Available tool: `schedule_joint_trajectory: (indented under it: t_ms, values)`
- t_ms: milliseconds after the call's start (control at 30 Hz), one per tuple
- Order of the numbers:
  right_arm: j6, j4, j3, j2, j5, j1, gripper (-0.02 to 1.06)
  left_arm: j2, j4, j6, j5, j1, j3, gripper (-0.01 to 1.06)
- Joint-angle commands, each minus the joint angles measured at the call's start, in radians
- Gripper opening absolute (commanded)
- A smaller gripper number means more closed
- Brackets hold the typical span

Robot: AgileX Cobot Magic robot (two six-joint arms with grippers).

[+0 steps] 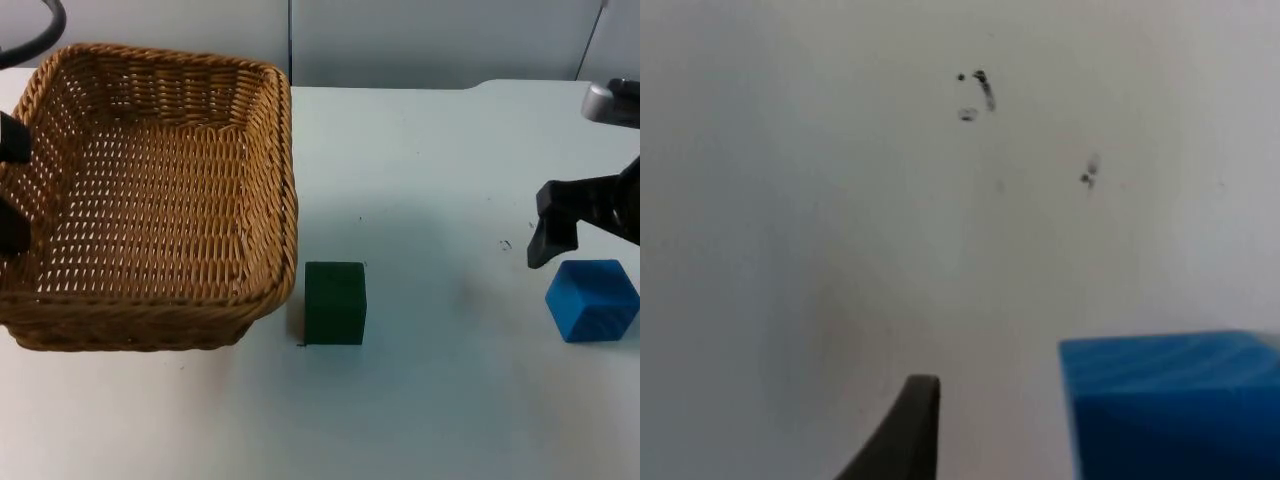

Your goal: Pick up the basket with the left hand and place the blue cube into the basket with the right hand.

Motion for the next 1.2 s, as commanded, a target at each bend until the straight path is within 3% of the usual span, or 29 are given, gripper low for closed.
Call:
schedule_joint_trajectory:
  t_ms: [0, 300, 467, 567, 667, 1033, 1167]
  values:
    - [0.008, 0.002, -0.028, 0.02, -0.011, 0.017, 0.98, -0.014, -0.024, 0.001, -0.003, 0.002, 0.003, 0.0]
    - [0.058, -0.01, -0.042, 0.06, -0.011, 0.021, 0.97, -0.014, -0.02, 0.007, 0.006, 0.002, 0.003, 0.0]
    - [0.138, -0.087, -0.042, 0.06, -0.007, 0.021, 0.94, -0.014, -0.02, 0.015, 0.006, 0.002, 0.003, 0.0]
    - [0.158, -0.105, -0.042, 0.06, -0.001, 0.021, 0.86, -0.014, -0.02, 0.023, 0.002, 0.002, 0.003, 0.0]
    - [0.183, -0.105, -0.042, 0.06, -0.001, 0.021, 0.7, -0.014, -0.02, 0.023, 0.002, 0.002, 0.003, 0.0]
    - [0.183, -0.105, -0.042, 0.06, 0.023, 0.021, 0.63, -0.014, -0.022, 0.025, 0.002, 0.002, 0.003, 0.0]
    - [0.183, -0.105, -0.042, 0.06, 0.026, 0.021, 0.43, -0.014, -0.022, 0.025, 0.002, 0.002, 0.003, 0.0]
